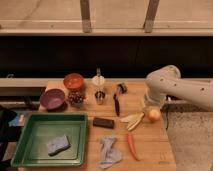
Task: Stack bowls on top of each other
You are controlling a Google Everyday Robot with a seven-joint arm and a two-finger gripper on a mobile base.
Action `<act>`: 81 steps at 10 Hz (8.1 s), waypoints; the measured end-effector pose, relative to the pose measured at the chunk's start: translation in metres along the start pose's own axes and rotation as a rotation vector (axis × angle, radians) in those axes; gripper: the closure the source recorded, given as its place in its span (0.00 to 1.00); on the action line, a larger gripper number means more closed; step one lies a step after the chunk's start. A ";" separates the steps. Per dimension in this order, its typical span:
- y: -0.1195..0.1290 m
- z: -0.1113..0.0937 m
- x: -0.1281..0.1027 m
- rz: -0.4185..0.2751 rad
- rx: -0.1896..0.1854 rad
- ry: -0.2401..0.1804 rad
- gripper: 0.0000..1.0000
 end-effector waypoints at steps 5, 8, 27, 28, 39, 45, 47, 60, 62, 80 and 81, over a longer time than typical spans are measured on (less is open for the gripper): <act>0.000 0.000 0.000 0.000 0.000 0.000 0.32; 0.000 0.000 0.000 0.000 0.000 0.000 0.32; 0.072 -0.030 -0.102 -0.122 -0.042 -0.253 0.32; 0.092 -0.037 -0.120 -0.149 -0.059 -0.281 0.32; 0.163 -0.062 -0.170 -0.328 -0.108 -0.350 0.32; 0.242 -0.074 -0.229 -0.513 -0.110 -0.489 0.32; 0.260 -0.063 -0.241 -0.564 -0.131 -0.494 0.32; 0.339 -0.017 -0.290 -0.665 -0.133 -0.460 0.32; 0.349 -0.007 -0.291 -0.669 -0.146 -0.460 0.32; 0.394 0.081 -0.303 -0.604 -0.368 -0.339 0.69; 0.400 0.079 -0.303 -0.625 -0.377 -0.344 0.78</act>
